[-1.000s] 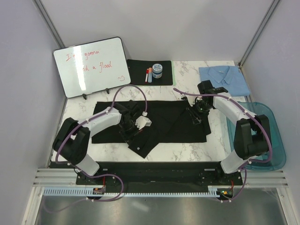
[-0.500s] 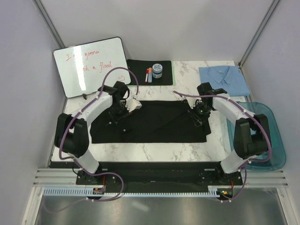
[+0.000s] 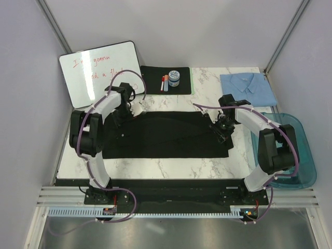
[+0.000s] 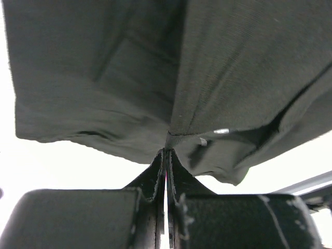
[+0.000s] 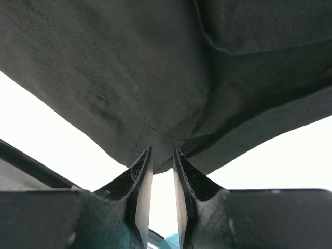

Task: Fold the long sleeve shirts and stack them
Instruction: Fold the shirt

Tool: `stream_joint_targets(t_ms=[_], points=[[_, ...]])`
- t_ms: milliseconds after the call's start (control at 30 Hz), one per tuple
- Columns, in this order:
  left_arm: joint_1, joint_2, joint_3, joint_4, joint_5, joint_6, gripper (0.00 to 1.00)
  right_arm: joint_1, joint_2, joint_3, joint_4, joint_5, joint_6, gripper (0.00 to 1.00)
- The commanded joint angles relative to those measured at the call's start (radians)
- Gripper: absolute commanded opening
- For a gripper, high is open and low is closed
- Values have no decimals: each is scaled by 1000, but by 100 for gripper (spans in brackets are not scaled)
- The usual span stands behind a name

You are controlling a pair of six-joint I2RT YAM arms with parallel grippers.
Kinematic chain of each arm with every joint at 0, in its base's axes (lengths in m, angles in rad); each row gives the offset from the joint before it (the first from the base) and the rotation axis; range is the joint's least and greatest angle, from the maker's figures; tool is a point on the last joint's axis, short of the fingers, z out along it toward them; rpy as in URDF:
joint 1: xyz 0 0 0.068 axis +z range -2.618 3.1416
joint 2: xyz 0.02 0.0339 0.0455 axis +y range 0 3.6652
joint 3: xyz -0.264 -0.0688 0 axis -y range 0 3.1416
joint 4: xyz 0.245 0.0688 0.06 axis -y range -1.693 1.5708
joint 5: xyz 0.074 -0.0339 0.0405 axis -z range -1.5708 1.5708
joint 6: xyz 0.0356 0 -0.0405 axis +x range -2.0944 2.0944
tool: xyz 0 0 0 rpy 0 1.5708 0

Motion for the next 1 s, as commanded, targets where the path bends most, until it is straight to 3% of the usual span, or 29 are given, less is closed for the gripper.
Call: stream_joint_targets(t_ms=[0,467,567,667,733,867,967], points=[[25,39,58,28,-52,88,2,-11,13,3,2,24,11,29],[83,117,91,51,-151,142,2,-28,0,11,-17,22,15,26],[88,102,129,50,-99,114,17,-26,-13,21,-26,-1,12,27],[97,44,178,28,36,82,45,-26,-23,35,-33,-19,14,27],[105,-7,193,4,165,86,57,-26,-39,40,-33,-36,14,27],[109,-120,138,-88,308,189,60,-26,-42,72,-40,-76,23,27],[108,-218,-21,-101,322,267,60,-26,-19,106,-38,-122,41,28]])
